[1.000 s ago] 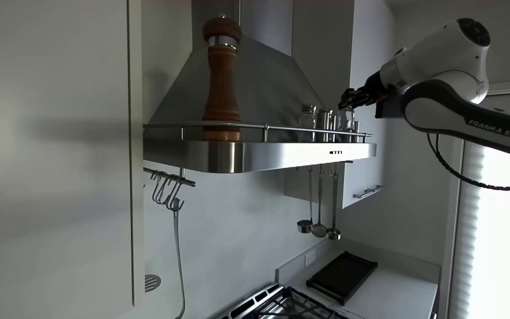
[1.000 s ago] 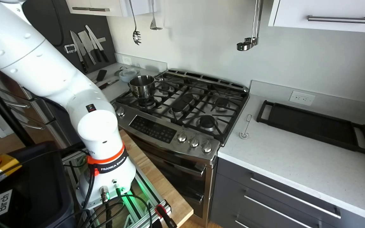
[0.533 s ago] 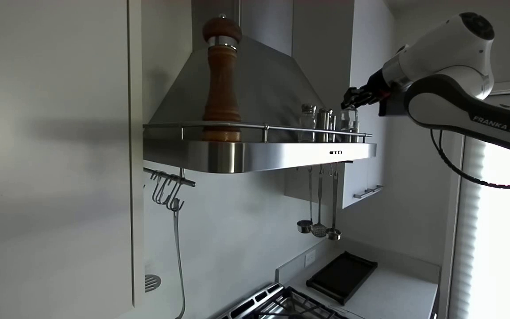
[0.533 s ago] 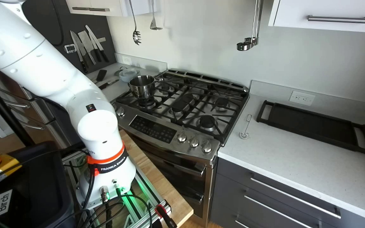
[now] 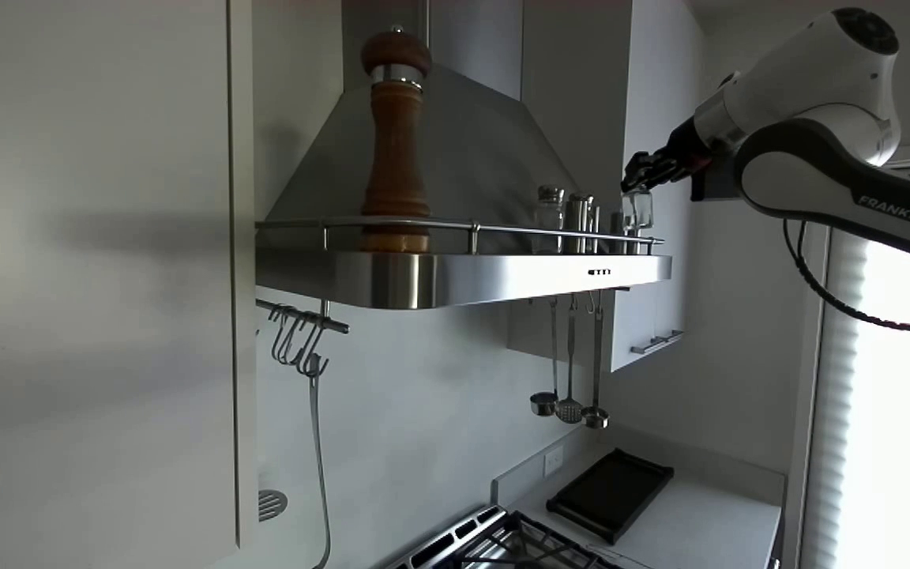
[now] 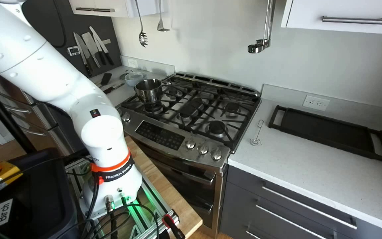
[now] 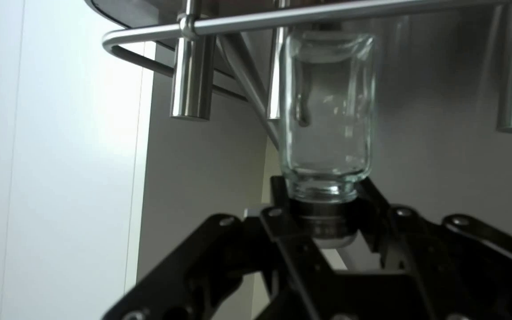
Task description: Move a salt shaker on the range hood to the right
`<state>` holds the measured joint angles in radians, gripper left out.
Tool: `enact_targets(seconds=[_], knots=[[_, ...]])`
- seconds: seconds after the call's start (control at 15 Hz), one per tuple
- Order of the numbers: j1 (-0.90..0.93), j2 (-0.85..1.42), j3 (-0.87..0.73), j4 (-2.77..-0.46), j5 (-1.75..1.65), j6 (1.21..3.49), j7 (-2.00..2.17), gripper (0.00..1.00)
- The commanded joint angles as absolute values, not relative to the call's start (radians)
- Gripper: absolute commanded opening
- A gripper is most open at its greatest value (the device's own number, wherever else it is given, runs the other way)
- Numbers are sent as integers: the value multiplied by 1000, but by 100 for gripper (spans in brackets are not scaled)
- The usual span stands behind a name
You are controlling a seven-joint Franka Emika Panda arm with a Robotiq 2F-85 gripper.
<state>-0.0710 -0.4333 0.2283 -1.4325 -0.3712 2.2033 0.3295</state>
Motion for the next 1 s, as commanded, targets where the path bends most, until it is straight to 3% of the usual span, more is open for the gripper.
enact_targets(seconds=[0.0,0.93], knots=[[-81,-446,209,-1399,-367,2154,284,15],[-81,-396,116,-1414,-343,2348,236,15]])
